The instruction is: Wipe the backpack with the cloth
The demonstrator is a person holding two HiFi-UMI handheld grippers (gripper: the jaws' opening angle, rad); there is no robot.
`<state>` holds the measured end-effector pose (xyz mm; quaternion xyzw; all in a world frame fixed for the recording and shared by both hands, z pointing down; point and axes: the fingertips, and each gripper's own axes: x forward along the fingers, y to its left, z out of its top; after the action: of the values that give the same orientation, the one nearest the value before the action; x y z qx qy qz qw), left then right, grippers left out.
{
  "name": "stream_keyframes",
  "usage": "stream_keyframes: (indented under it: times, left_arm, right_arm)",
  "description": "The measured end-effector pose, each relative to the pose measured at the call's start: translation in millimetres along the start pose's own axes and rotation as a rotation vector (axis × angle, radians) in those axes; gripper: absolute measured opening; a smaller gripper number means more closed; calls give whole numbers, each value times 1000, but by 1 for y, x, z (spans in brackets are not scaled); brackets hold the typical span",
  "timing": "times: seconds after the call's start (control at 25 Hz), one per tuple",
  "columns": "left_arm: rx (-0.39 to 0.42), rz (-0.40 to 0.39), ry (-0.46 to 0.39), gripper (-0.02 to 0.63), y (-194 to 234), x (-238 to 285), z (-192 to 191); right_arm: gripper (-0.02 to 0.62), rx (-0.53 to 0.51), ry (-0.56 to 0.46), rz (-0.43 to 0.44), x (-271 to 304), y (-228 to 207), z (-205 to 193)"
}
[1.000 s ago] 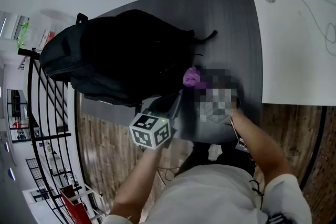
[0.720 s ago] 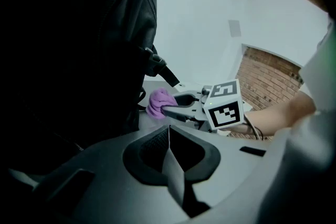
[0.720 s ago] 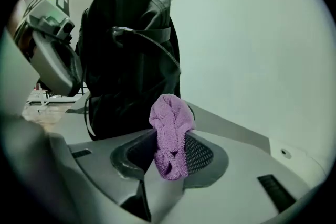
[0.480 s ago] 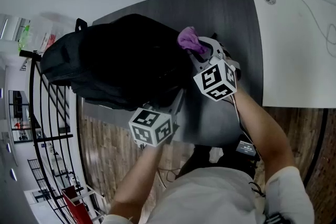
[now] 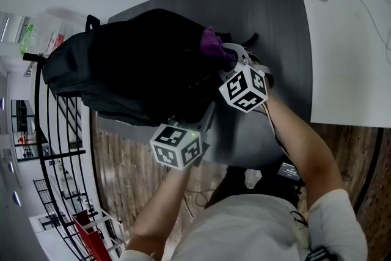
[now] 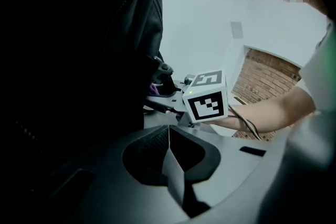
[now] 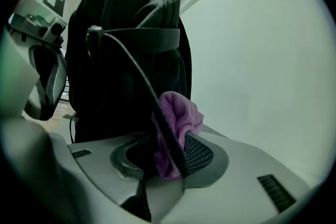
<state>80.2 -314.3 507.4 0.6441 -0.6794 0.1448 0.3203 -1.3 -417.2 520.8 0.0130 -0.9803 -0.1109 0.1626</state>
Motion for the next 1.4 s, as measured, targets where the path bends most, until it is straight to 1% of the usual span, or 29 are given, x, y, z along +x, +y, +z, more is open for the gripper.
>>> stream_keyframes:
  times: [0.36,0.68,0.76,1.0,1.4]
  left_arm:
    - [-15,-2,29,6,8,5,-20]
    - [-26,-5,44,6,12,4,-31]
    - [-29,-7,43,6,13,2,-32]
    - [-39,-9,45,6,13,-2,-39]
    - [-63,-2,41,6,19,-16,-54]
  right_arm:
    - [146,17,144,6,11,12,-58]
    - [146,60,321,57,17,29,-119]
    - [146,77,352,64,17,34,-129]
    - [146,81,361,72,15,45,-129]
    - [146,100,359,102,3,79,-128]
